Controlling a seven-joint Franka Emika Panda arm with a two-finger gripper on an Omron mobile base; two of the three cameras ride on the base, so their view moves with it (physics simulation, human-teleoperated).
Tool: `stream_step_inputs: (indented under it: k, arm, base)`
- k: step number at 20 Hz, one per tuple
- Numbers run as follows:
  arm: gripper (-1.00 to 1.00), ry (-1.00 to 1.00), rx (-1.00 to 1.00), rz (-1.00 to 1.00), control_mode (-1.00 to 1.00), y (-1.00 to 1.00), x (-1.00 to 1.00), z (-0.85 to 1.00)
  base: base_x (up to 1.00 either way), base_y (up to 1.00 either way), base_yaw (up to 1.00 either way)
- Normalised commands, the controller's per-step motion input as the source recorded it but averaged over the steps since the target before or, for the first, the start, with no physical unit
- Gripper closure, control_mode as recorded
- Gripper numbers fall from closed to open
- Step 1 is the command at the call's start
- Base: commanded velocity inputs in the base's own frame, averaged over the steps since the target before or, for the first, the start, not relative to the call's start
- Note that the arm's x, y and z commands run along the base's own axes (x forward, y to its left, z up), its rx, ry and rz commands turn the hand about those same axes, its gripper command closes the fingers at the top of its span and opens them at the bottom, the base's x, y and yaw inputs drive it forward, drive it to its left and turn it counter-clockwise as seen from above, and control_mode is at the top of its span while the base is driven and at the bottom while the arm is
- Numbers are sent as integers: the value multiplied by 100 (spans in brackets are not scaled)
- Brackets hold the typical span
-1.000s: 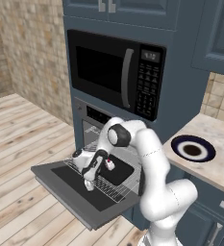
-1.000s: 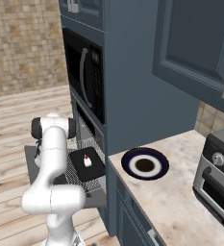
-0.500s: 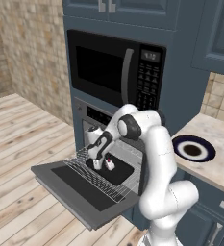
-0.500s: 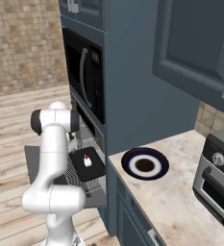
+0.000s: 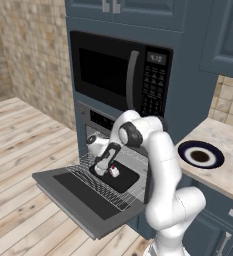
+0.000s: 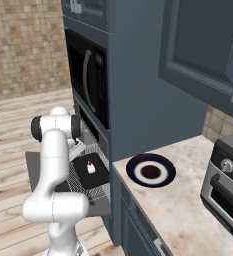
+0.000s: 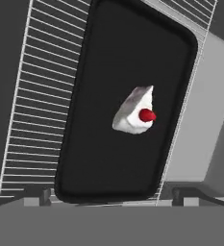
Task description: Take the baked cake out of the oven and place it on the plate for cooling. Then close the oven door.
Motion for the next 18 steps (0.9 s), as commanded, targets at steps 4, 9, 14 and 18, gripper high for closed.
stream_step_inputs:
  k: [4,9,14,18]
  arm:
    - [-100,-1,-6,-48,-100,3,2,-18]
    - [-100,0,0,-37,-100,0,34,0]
    - [-100,-14,-5,-23,-100,0,57,-14]
    - [-100,-15,-12,-14,-100,0,61,-39]
  base:
    - [0,0,0]
    - [0,0,0]
    - [0,0,0]
    - [0,0,0]
